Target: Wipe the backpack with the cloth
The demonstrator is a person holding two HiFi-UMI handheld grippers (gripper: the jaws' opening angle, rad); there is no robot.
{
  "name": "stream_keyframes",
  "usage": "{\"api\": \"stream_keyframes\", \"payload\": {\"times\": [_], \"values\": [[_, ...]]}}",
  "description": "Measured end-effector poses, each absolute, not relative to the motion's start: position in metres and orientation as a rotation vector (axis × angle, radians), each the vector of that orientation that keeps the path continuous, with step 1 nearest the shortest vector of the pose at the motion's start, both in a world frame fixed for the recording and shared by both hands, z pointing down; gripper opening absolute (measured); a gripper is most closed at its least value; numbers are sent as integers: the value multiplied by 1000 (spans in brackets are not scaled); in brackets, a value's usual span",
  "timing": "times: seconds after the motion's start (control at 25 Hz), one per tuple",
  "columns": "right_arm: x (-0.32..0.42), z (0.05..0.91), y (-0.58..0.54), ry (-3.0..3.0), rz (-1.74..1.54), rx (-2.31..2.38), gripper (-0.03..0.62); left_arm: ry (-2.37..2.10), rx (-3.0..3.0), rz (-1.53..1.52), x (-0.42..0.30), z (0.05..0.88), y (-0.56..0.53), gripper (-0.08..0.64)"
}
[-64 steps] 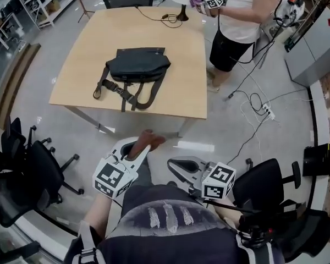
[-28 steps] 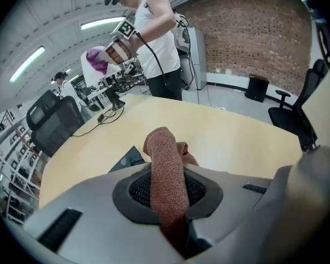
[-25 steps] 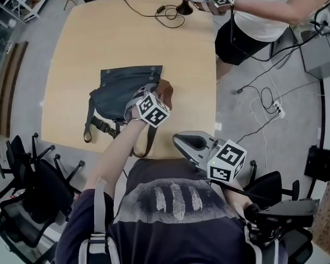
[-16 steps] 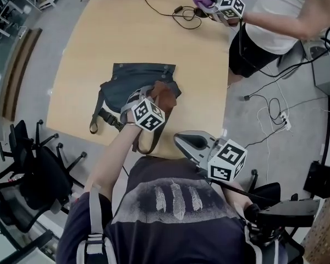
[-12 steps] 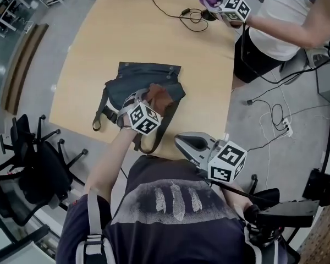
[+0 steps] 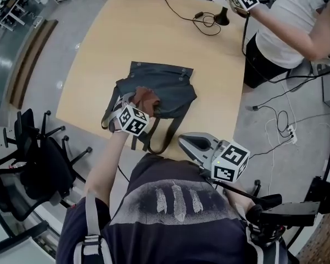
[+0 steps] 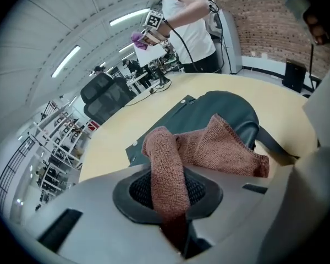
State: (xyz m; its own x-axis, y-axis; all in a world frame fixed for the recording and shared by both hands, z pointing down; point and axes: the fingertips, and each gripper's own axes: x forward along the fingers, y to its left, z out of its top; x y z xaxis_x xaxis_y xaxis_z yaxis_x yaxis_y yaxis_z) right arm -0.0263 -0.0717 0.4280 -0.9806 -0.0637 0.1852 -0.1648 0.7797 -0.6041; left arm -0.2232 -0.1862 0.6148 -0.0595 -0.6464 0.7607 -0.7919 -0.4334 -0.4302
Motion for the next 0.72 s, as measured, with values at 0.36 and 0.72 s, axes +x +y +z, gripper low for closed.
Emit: {"api": "stream_keyframes", "payload": {"times": [0.36,0.72], "values": [[-73,425,-81,-2776,889,273,2,-1714,1787,1411,-350,620,-169,57],[-105,433,-92,-2711,791,306,2,-1822,1633,1202,-423,615,-204,57]]}}
